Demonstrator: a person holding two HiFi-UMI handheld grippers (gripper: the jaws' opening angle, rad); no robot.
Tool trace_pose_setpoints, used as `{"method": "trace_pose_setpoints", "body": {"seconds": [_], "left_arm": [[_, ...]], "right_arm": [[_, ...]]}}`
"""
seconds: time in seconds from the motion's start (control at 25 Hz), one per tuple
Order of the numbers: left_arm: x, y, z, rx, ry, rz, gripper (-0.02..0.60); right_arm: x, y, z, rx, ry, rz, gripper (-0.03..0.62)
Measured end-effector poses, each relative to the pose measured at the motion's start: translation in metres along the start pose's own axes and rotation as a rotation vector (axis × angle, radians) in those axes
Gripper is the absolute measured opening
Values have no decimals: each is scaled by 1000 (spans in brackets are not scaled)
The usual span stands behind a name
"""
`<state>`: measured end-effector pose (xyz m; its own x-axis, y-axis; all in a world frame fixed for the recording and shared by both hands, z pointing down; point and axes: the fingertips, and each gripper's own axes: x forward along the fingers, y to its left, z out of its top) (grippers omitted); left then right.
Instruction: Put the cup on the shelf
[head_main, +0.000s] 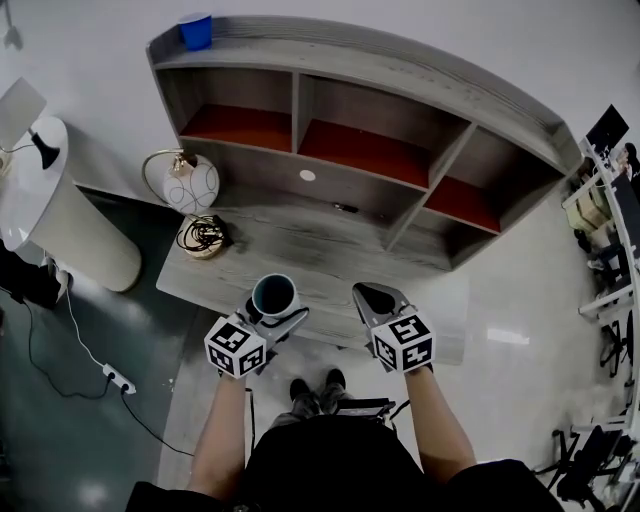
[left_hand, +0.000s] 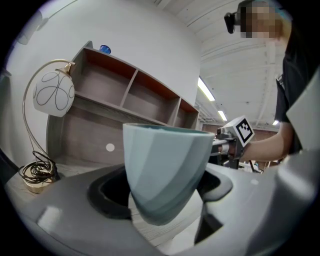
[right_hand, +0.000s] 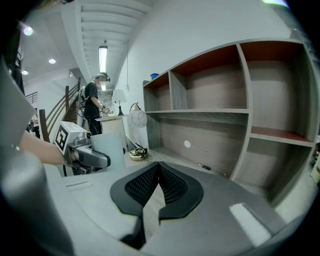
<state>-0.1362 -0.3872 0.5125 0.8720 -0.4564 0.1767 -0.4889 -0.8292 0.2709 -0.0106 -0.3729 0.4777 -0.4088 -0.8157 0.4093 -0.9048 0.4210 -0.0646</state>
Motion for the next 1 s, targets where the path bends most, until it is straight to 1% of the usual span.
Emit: {"method": "trace_pose_setpoints", "body": {"seconds": [0.16,0.32,0.56,0.8,1.0], "left_arm": [[6,-3,2,5,4,7,371],[9,5,7,9,5,34,370],[17,6,10,13,5,51,370],[29,7,12,16,13,60,371],[39,6,16,24,21,62,371]], "right_arm": [[9,-4,6,-3,-7,21,12],[18,-2,8,-6,-12,59,12],[19,-17,11,4,-26,63,12],[22,-15,9,-15,-24,96,12],[23,-24,11,-10,-29,106,12]]}}
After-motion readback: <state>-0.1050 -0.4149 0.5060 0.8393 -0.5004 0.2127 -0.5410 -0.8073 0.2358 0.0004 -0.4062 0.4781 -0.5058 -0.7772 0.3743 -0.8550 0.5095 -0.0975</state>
